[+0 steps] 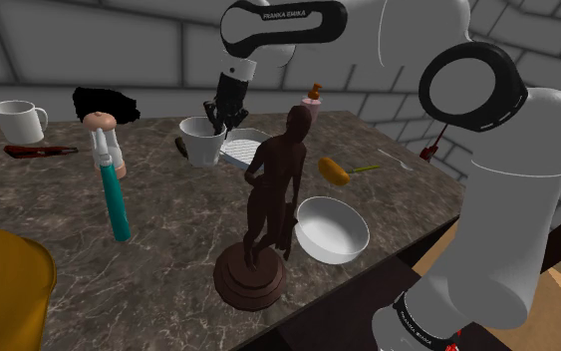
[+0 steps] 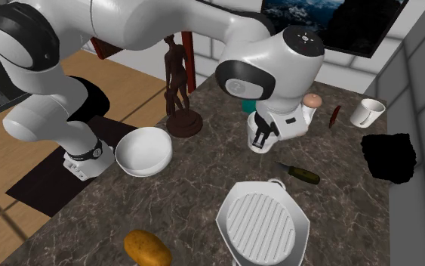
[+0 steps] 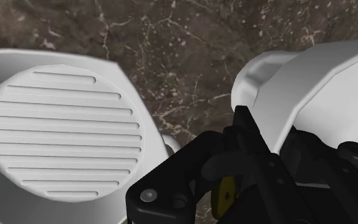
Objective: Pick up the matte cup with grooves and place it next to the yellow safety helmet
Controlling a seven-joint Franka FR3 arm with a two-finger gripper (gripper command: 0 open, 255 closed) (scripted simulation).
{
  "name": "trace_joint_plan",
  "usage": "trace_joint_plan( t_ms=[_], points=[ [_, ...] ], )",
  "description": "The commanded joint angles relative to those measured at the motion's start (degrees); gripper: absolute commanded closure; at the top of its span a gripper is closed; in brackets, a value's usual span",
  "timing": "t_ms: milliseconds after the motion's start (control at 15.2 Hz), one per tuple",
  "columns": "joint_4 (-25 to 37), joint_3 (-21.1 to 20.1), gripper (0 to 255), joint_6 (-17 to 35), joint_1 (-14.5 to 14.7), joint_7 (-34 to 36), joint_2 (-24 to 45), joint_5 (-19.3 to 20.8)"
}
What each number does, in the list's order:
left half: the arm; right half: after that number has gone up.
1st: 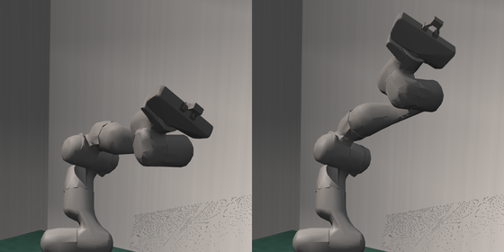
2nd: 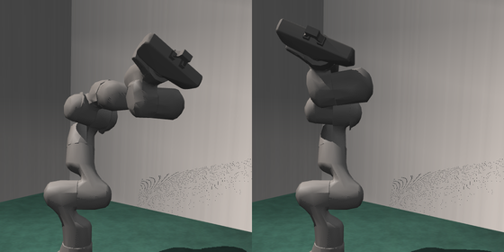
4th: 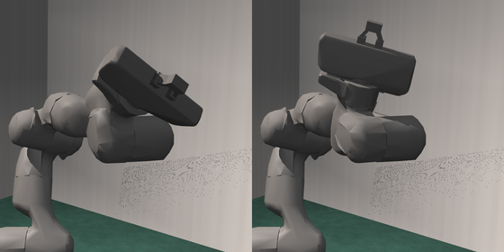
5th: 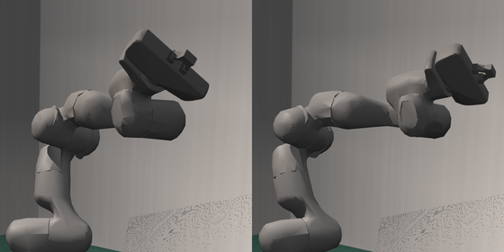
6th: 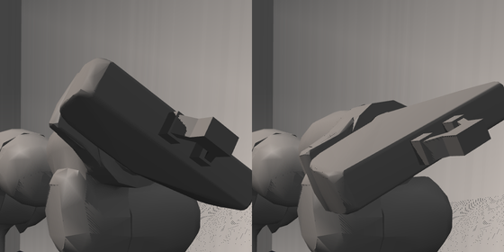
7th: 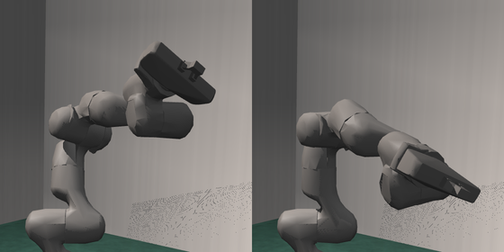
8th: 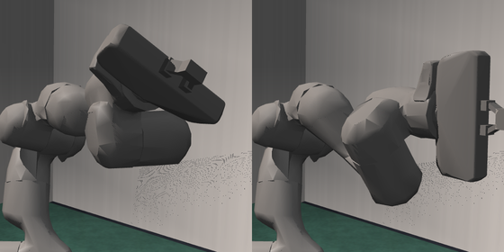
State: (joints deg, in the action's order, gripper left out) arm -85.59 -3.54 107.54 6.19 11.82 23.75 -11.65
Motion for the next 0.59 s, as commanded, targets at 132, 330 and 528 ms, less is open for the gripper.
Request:
trace_joint_plan(
  t_ms=[132, 330, 528],
  points=[
    [2.5, 0.0, 255, -2.9, 0.0, 0.6, -0.4, 0.1],
    [4.5, 0.0, 255, -5.1, -0.1, 1.0, -0.6, 0.2],
    [6.7, 0.0, 255, -7.3, -0.1, 1.4, -0.7, 0.3]
  ],
)
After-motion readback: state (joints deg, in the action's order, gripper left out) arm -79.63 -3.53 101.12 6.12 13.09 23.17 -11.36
